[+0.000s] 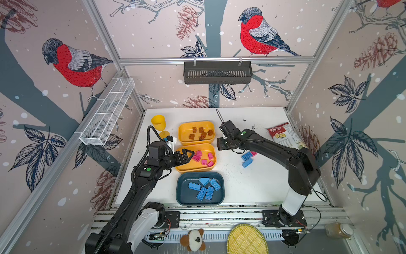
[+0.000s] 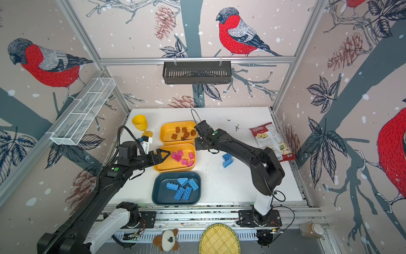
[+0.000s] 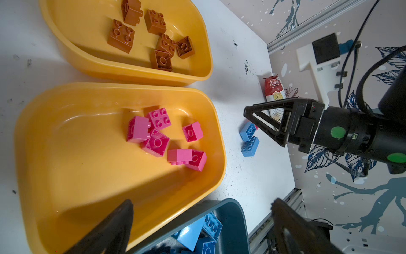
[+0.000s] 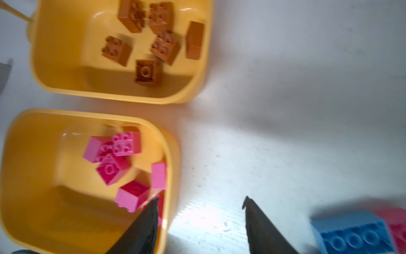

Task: Sort the legos into containers by color
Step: Place the lego in the container, then pick up the lego from the middle-right of the table.

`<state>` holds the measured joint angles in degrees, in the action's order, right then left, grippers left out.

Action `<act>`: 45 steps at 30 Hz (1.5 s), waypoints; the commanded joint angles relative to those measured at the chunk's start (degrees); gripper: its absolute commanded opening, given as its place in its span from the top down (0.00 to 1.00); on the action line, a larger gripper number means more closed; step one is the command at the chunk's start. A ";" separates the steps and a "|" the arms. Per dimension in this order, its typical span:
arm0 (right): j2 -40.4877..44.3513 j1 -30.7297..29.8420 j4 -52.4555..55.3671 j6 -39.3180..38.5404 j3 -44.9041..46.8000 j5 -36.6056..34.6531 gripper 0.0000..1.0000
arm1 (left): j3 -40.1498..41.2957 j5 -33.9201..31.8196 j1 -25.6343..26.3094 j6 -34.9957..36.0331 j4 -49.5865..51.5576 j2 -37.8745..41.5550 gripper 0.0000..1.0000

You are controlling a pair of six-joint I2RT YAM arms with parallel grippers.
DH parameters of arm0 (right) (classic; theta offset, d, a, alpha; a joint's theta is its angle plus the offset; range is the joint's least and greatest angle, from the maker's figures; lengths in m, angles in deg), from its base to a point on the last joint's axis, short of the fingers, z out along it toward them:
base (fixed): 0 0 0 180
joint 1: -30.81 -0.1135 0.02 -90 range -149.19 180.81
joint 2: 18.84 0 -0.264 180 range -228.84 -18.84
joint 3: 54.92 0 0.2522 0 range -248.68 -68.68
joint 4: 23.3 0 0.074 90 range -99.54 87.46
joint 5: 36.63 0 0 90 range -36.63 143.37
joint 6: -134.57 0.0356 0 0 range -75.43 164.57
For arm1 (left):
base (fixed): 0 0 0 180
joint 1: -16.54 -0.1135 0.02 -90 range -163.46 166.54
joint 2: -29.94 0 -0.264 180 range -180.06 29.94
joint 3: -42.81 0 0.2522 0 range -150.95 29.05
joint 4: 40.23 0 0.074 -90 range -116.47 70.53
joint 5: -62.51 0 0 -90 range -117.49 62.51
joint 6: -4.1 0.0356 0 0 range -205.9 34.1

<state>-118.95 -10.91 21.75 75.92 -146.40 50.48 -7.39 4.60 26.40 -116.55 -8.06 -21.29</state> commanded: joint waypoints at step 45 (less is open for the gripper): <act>12.64 14.34 -4.78 16.27 31.58 -2.32 0.60 | 1.96 4.03 -0.11 0.91 -5.06 -3.42 0.03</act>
<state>-106.49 3.54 14.95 93.82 -114.96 50.59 -5.45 7.40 26.38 -115.96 -11.29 -24.45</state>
